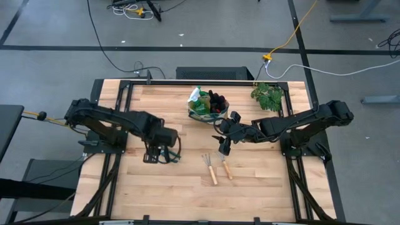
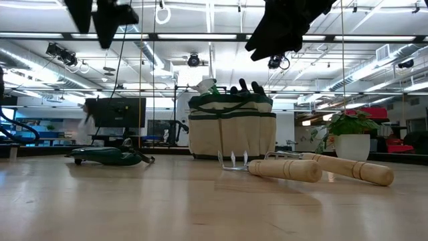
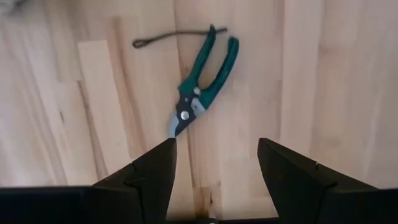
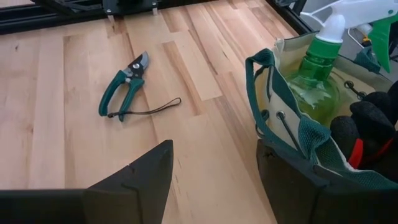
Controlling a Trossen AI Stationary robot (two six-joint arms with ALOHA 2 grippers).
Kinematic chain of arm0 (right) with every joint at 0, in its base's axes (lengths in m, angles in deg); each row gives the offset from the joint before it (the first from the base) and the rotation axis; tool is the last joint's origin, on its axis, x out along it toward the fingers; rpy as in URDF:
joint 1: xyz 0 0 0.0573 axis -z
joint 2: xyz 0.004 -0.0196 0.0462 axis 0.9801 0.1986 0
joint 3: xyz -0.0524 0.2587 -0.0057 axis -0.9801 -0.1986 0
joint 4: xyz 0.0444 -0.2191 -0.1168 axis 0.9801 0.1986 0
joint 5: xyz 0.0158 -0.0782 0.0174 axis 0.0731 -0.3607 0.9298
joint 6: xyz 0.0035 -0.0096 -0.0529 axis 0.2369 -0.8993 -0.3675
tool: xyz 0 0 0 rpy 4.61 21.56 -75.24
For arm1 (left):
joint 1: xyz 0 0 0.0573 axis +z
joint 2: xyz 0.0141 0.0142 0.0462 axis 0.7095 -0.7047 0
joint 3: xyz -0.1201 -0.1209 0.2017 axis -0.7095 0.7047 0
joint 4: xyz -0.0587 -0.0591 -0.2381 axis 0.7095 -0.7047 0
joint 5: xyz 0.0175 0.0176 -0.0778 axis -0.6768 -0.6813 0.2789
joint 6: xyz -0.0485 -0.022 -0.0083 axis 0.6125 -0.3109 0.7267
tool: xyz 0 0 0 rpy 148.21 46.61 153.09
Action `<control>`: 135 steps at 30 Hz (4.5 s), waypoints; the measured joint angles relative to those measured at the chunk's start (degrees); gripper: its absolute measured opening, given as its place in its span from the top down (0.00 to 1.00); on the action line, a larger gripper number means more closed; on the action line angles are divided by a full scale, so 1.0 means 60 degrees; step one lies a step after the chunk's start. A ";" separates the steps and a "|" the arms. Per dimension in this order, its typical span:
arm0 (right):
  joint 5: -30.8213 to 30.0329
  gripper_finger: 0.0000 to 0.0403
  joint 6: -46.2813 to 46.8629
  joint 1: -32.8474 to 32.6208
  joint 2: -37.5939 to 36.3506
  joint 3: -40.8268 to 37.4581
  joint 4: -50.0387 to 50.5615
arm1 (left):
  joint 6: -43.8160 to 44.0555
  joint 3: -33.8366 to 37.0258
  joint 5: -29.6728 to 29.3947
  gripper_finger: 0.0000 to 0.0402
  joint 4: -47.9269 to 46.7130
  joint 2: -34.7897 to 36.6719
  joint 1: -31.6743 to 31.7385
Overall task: Pick & Place Garden tools in Gardening bag
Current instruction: Put the pruning shears into the tool bag
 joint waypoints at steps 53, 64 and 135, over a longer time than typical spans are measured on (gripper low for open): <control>-0.0018 0.42 -0.0004 0.0000 0.0002 0.0000 -0.0197 | -0.2017 0.7046 -0.1959 0.48 0.5876 -0.0004 0.0159; -0.0003 0.42 -0.0004 0.0002 0.0000 0.0000 -0.0292 | -0.2313 0.7049 -0.1472 0.60 0.6230 0.0000 0.0882; 0.0724 0.42 -0.0440 0.0000 0.0001 0.0000 -0.1465 | -0.2930 0.3903 -0.1387 0.98 0.6238 0.2076 0.1800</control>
